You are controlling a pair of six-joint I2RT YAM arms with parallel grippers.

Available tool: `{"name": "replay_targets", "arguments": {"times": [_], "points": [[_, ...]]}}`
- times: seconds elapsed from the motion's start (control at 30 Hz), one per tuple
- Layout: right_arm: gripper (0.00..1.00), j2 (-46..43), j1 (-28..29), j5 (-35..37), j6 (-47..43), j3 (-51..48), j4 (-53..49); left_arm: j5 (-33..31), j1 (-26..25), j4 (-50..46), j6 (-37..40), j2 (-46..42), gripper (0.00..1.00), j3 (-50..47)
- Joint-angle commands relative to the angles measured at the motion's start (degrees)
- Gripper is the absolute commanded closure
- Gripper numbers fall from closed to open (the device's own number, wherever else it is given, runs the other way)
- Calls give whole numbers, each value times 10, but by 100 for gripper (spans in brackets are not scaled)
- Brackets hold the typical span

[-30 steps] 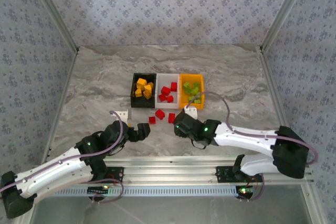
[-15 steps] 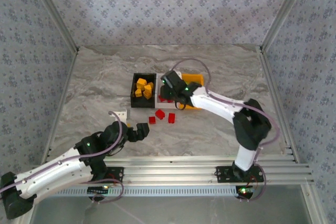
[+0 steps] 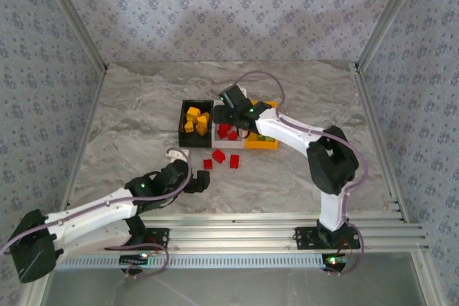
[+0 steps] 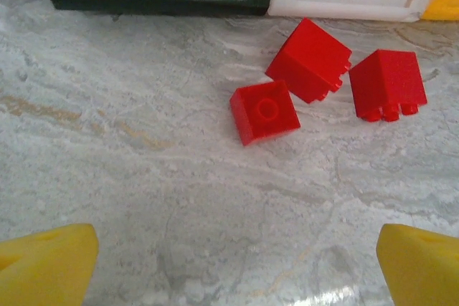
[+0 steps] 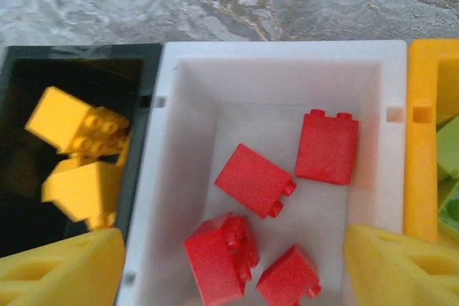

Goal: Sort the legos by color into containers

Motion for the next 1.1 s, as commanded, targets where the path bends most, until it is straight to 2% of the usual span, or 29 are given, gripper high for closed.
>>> {"name": "replay_targets", "arguments": {"times": [0.0,0.2,0.4,0.63,0.77,0.87,1.0,1.07], "points": [[18,-89,16,7,-3,-57,33,47,28,66,48,41,0,27],[18,-177,25,26,20,-161,53,105,60,122,75,160,7,50],[17,-224,26,33,27,-201,57,123,83,179,85,262,21,77],[17,-264,31,38,33,-228,60,111,92,192,92,325,36,105],[17,-281,33,44,38,-245,61,116,92,193,89,337,51,104],[17,-291,32,46,42,-257,61,119,91,192,81,321,58,85],[17,-306,32,52,50,-275,63,119,86,167,69,270,67,60],[17,-317,33,53,58,-290,65,113,74,138,64,222,69,56]]}}
